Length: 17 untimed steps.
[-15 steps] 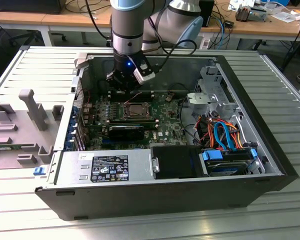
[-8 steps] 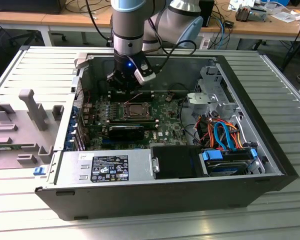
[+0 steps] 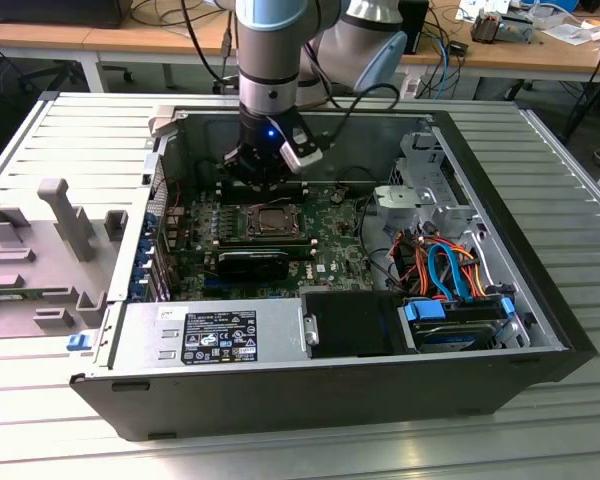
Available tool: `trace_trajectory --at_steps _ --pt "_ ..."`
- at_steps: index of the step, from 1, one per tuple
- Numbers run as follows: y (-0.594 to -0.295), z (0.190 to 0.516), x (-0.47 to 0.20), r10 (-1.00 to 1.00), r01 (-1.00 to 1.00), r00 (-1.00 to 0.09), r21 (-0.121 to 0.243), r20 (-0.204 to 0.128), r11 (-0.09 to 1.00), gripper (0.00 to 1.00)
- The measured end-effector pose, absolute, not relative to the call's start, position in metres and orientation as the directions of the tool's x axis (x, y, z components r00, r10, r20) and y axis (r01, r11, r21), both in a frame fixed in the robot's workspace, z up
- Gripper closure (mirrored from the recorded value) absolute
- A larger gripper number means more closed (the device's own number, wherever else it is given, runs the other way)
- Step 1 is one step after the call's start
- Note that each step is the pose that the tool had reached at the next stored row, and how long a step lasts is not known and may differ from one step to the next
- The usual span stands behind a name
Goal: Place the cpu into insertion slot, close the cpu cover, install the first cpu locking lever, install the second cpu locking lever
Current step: 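Install the first cpu locking lever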
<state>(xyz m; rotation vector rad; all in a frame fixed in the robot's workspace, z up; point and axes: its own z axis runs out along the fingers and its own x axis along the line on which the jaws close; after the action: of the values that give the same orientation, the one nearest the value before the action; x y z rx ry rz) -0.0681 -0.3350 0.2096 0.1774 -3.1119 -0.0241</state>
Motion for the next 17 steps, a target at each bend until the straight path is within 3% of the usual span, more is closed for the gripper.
trace_trajectory --at_steps 17 --pt "-0.335 0.206 -0.045 -0.124 -0.124 -0.992 0.017 0.024 0.992 0.89"
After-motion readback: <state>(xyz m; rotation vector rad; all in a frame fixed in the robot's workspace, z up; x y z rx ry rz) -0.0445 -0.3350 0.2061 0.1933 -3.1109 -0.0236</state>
